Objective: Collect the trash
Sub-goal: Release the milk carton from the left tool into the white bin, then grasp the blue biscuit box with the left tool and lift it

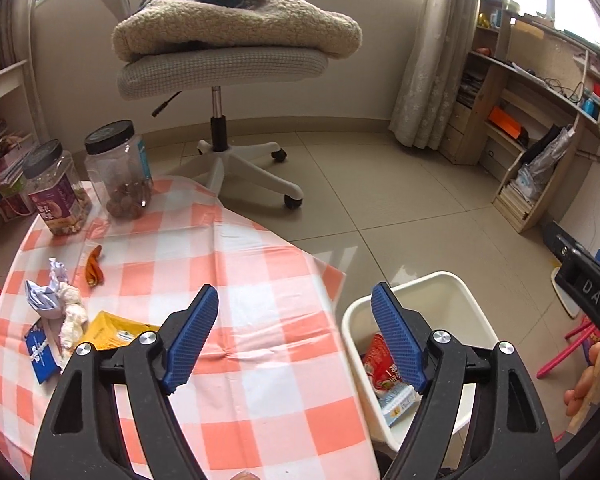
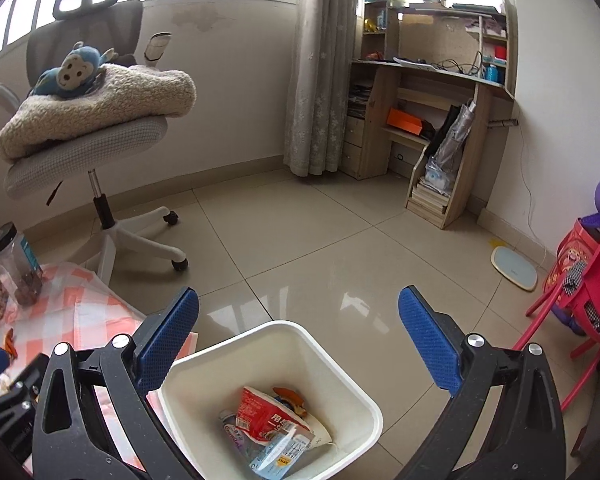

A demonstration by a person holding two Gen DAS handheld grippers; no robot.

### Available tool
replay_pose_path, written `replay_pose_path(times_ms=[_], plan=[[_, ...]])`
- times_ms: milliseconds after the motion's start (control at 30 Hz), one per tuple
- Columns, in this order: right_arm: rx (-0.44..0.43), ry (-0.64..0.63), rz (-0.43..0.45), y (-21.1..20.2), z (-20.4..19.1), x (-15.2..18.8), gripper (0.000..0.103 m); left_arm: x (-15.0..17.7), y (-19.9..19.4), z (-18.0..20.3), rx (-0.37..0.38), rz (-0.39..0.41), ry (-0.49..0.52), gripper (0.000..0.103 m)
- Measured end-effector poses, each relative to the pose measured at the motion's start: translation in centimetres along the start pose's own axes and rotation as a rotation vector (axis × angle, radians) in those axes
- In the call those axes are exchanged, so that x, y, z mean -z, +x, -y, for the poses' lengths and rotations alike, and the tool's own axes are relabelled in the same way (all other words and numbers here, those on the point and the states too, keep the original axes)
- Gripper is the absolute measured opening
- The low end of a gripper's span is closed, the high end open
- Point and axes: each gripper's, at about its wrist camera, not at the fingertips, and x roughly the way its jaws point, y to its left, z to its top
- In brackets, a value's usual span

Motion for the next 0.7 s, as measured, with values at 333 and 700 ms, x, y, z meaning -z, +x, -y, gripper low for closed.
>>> replay_pose_path(times_ms=[333,700], plan=[[-0.115,-0.138,-0.052,-0.9,-7.5,1.4,0.096,1.4,-0.7,-7.0,-0.111,-0.006,-0.052,0.082],[-0.232,-0.255,-0.12,-1.6,-16.1,3.4,0.096,3.1,-0.4,-16.4,-0.27,-0.096,-0.173,0.082]])
